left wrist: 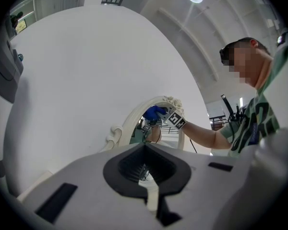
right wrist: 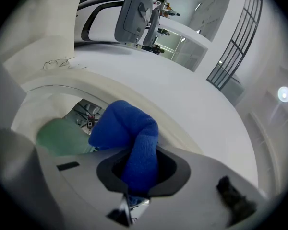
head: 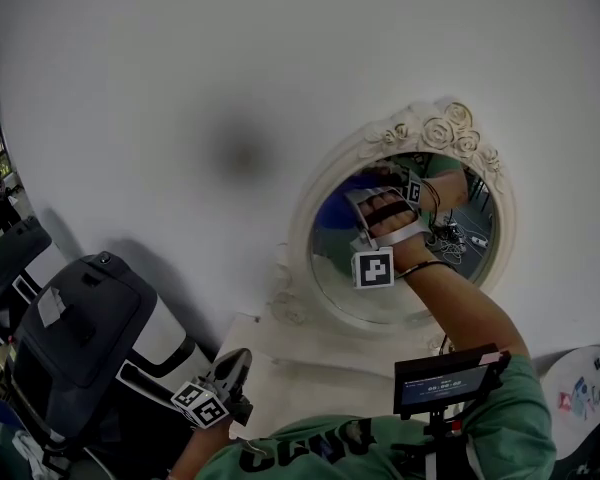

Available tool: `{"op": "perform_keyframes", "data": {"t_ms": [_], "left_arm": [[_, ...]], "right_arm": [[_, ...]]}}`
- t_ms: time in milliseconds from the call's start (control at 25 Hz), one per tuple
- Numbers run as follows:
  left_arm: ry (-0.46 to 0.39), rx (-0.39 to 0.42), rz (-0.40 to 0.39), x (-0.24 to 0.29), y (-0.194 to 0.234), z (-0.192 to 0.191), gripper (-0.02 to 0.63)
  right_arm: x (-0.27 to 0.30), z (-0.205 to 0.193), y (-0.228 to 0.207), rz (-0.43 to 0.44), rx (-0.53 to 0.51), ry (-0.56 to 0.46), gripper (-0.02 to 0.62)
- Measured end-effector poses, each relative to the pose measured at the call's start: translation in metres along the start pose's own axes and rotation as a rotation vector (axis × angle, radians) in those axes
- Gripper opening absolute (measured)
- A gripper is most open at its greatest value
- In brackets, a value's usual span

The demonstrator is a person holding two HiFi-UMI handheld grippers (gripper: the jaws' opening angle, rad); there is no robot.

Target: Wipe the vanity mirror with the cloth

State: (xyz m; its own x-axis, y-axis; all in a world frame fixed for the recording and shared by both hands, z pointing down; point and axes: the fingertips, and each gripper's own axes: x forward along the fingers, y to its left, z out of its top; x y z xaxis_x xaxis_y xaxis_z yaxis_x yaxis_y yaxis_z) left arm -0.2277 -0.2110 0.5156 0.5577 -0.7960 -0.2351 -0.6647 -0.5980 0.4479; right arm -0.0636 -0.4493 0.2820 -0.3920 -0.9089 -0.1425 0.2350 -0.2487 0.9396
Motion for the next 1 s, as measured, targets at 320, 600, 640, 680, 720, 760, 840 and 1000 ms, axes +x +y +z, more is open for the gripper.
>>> {"op": "perform_keyframes", "data": {"t_ms": [320,600,640,680,720,760,840,1000], "left_arm": [[0.052,-0.011,-0.106,0.041,-0.03,-0.015,0.0],[0.106,-0.024,-0.187,0.075,-0.056,-0.035,0.0],[0.113,-0.023,-0.196,0.078,-0.06,-0.038,0.0],[0.12,-0.024,-0.204,0.082,-0.063,-0.04,0.0],[0.126,-0.028,-0.211,0.084,-0.066,-0.043,0.0],[0.131,-0.034,-0.216,0.086,-0.068,-0.045,0.0],[0.135,-0.041,-0.219,0.088,-0.072,-0.047,0.0],[0.131,-0.028,-0.203,0.082,-0.068,-0.044,0.0]], "right_arm": [[-0.07,-0.115,0.028,0.029,-0.009,0.167,0.049],[-0.146,-0.235,0.059,0.073,-0.031,0.395,0.049],[-0.153,-0.246,0.063,0.081,-0.029,0.419,0.049],[-0.159,-0.255,0.066,0.088,-0.027,0.437,0.049],[-0.163,-0.261,0.069,0.093,-0.025,0.45,0.049],[-0.166,-0.266,0.07,0.095,-0.024,0.456,0.049],[-0.168,-0.269,0.071,0.094,-0.022,0.46,0.049],[-0.168,-0.268,0.068,0.098,-0.008,0.48,0.049]]}}
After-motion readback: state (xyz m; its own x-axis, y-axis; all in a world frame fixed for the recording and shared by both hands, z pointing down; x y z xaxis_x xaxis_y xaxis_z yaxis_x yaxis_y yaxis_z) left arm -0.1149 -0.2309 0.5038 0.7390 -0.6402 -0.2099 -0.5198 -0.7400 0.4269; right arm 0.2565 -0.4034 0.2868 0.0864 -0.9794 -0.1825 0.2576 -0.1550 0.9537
